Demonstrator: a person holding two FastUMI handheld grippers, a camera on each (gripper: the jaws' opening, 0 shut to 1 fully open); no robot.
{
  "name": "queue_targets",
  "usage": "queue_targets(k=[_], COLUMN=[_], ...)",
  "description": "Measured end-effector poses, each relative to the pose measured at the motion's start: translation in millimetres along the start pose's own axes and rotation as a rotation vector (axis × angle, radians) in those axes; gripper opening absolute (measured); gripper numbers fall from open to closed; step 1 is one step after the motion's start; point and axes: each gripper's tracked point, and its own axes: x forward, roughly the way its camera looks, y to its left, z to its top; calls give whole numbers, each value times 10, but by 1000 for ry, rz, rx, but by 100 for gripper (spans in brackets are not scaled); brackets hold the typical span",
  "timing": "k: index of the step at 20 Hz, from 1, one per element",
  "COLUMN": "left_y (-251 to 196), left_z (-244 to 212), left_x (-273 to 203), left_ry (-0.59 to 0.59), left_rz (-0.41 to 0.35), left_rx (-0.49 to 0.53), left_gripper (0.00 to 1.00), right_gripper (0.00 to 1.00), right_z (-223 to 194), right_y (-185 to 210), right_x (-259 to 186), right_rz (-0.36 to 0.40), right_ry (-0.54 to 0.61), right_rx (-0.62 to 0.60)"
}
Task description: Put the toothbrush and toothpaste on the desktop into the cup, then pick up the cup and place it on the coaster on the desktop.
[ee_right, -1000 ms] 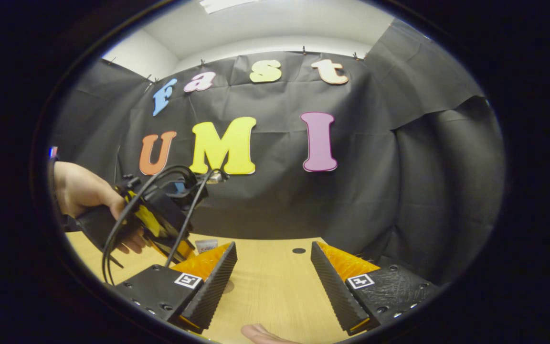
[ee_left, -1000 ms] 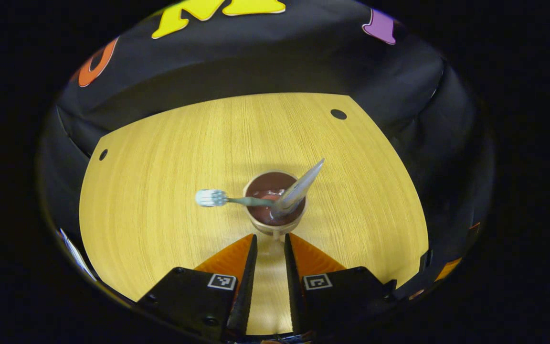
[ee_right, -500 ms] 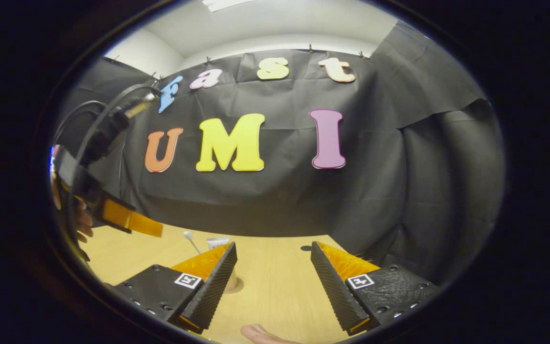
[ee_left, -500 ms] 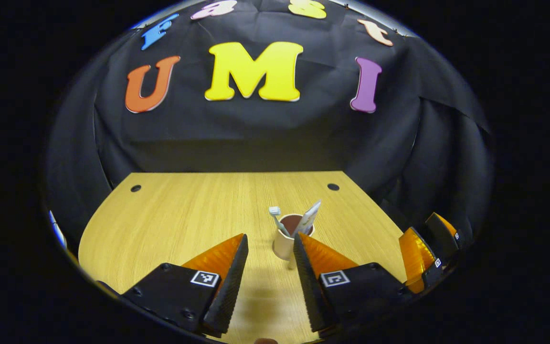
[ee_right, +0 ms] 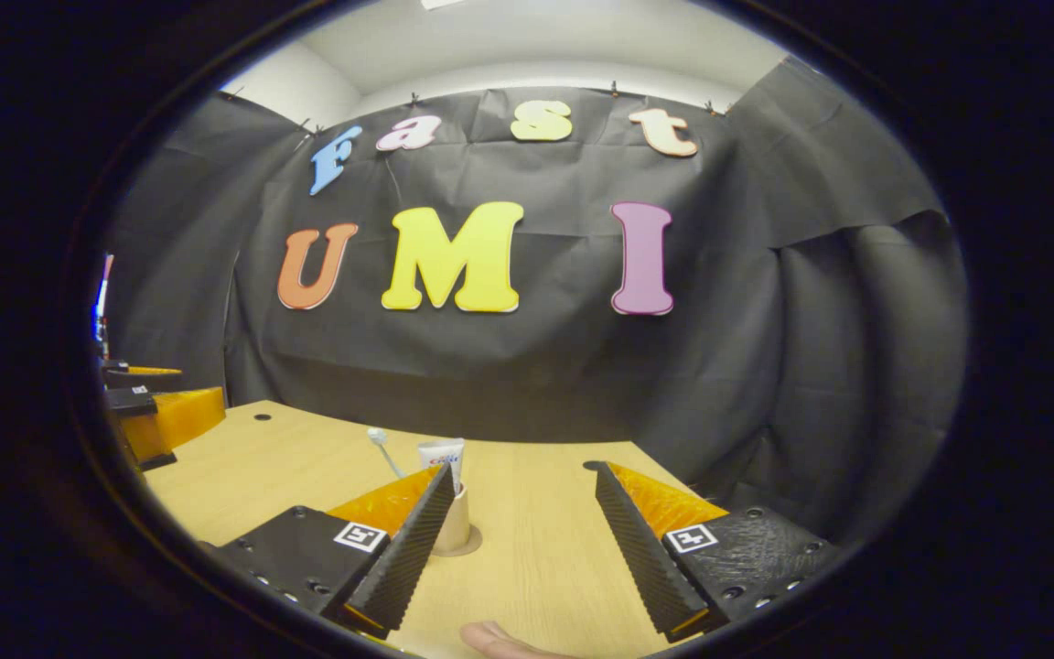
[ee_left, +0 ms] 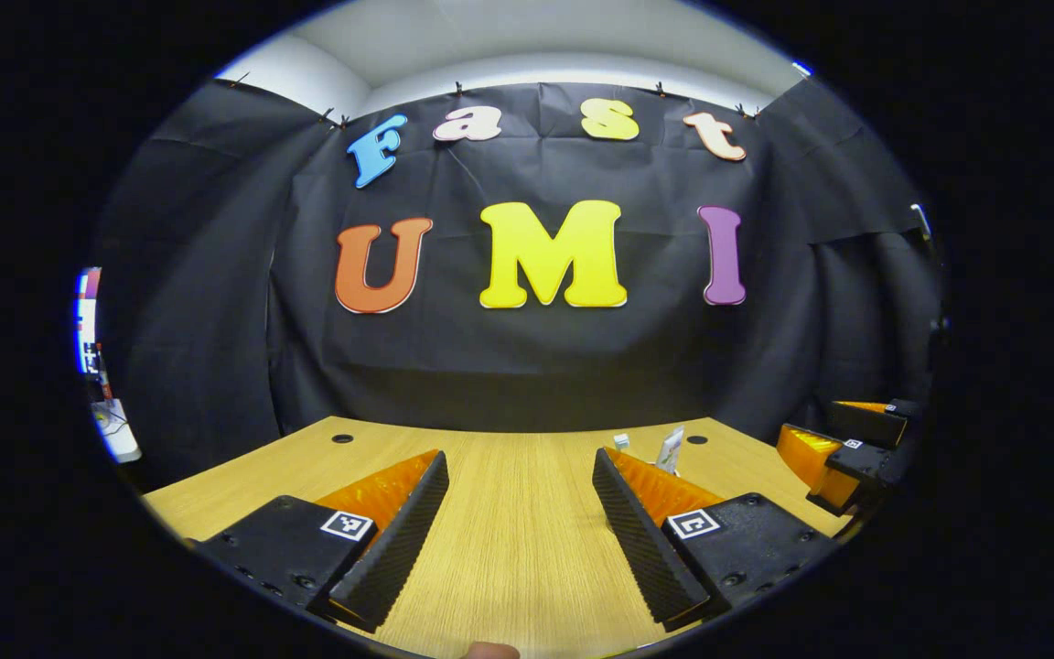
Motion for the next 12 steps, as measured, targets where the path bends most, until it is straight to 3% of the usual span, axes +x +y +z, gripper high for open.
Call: queue_targets(k=[3, 7, 11, 12], left_y=[2, -7, 17, 16], left_z=[-99, -104, -145, -152], left_x=[35, -43, -31, -24], left_ry=[21, 20, 28, 24], left_rz=[-20, -54, -38, -35], left_rx=[19, 9, -4, -6], left_gripper=[100, 100, 100, 94], right_gripper=[94, 95, 96, 96], right_z=[188, 211, 150, 153], right_y=[112, 290, 248, 222], right_x=[-177, -326, -317, -309], right_rz=[-9, 17, 14, 11], right_ry=[-64, -64, -51, -50], right_rx=[-21, -60, -80, -70])
